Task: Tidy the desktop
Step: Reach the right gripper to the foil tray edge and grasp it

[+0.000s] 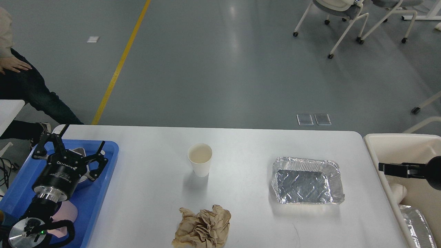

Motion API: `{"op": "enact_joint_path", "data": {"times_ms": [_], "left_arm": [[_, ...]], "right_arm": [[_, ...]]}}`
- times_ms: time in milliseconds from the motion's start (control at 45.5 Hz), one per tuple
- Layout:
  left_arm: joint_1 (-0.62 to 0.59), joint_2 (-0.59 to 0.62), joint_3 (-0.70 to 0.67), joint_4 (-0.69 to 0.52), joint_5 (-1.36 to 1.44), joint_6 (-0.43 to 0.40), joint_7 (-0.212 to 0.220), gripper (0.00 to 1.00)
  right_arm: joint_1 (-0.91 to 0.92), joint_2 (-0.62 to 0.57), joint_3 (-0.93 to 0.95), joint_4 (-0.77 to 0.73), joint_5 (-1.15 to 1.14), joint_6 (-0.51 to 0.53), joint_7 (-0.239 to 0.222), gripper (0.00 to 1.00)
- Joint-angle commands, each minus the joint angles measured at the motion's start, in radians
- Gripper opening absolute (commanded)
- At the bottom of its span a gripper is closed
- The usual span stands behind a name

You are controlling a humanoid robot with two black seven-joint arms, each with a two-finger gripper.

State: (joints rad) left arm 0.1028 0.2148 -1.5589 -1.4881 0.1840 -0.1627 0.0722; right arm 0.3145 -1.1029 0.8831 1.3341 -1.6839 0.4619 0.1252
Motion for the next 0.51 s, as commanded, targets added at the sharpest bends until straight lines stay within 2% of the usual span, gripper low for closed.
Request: {"op": "enact_joint_path", "data": {"times_ms": [0,132,484], "left_arm": [[0.0,0.003,0.0,0.0,0.0,0.002,0.001,0.97],[0.0,0.003,0.002,0.0,0.0,0.002,0.005,0.97],[0.001,0.008,0.003,0.015,0.002,0.002,0.009,0.97]], "right_arm": [[0.127,0.107,-0.143,-0.116,-0.013,-0.002,-0.002,1.0],[0.23,0.184,-0.266,-0.161,-0.005,-0.005,-0.019,1.0],[0.232,0.348,-0.303,-0.268,0.033,-0.009,-0.03,1.0]]}}
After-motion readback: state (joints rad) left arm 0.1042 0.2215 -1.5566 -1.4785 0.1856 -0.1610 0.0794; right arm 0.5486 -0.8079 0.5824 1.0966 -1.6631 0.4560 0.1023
